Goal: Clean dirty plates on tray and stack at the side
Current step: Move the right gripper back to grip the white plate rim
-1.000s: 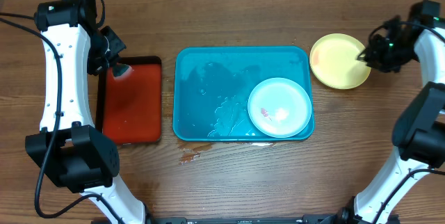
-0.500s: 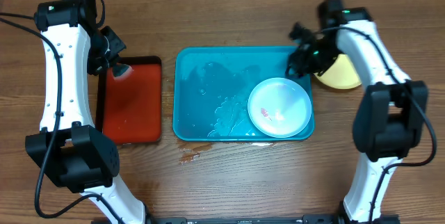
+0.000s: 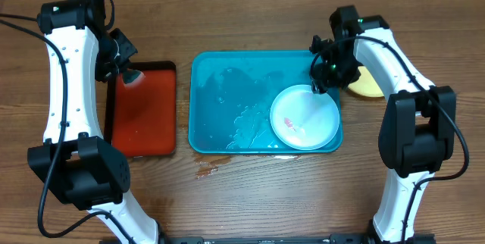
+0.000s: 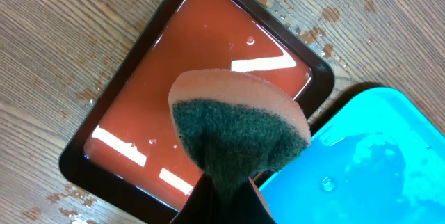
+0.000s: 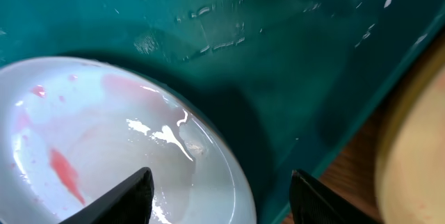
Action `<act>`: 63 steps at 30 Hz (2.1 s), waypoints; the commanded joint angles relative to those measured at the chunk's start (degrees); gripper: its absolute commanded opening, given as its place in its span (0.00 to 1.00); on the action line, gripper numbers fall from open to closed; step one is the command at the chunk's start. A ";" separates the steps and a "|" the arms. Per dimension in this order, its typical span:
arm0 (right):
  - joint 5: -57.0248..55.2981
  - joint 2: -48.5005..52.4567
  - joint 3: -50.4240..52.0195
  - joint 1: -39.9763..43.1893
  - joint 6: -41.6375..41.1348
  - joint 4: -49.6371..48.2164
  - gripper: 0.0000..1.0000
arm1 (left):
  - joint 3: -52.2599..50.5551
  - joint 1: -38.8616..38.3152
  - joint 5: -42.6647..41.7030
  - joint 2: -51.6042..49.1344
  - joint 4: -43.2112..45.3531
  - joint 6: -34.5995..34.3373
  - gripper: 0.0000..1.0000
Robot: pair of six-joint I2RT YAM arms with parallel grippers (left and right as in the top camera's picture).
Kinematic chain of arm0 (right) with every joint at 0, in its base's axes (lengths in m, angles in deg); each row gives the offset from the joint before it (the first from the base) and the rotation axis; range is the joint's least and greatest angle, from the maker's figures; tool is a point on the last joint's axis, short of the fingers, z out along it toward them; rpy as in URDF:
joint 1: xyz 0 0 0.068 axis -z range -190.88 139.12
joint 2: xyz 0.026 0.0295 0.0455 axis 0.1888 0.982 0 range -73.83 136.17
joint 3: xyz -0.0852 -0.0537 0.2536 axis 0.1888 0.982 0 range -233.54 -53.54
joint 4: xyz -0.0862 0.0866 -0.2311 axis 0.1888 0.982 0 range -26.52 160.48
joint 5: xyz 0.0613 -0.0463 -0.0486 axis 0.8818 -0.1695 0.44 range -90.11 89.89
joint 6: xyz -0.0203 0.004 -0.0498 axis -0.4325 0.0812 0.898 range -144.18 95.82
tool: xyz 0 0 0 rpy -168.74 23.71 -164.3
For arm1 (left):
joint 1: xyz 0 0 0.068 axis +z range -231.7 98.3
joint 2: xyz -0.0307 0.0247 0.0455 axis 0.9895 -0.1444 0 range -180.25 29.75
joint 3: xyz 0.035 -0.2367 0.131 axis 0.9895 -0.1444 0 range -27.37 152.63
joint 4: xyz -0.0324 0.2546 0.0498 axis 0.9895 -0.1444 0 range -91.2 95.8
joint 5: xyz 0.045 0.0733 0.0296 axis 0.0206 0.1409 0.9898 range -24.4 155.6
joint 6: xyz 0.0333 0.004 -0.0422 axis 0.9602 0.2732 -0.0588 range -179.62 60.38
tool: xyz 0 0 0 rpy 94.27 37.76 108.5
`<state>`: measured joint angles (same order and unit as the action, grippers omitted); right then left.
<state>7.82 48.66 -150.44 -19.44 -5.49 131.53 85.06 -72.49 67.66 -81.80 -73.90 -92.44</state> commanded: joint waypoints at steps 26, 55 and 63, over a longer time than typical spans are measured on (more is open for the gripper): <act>-0.15 -2.47 8.37 -0.07 -9.22 3.78 0.54 | 0.09 0.13 -1.70 -0.55 0.11 0.50 0.04; 8.83 -2.47 12.15 -7.58 -20.48 -7.54 0.20 | 0.09 -13.51 -9.49 -0.55 1.49 7.13 0.04; 10.05 -2.47 12.15 -8.33 -30.97 -14.95 0.04 | -0.85 -19.87 -9.60 -0.66 2.54 7.13 0.04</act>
<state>18.00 47.50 -138.92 -27.18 -31.52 118.26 84.92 -90.02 58.70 -81.80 -71.91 -86.39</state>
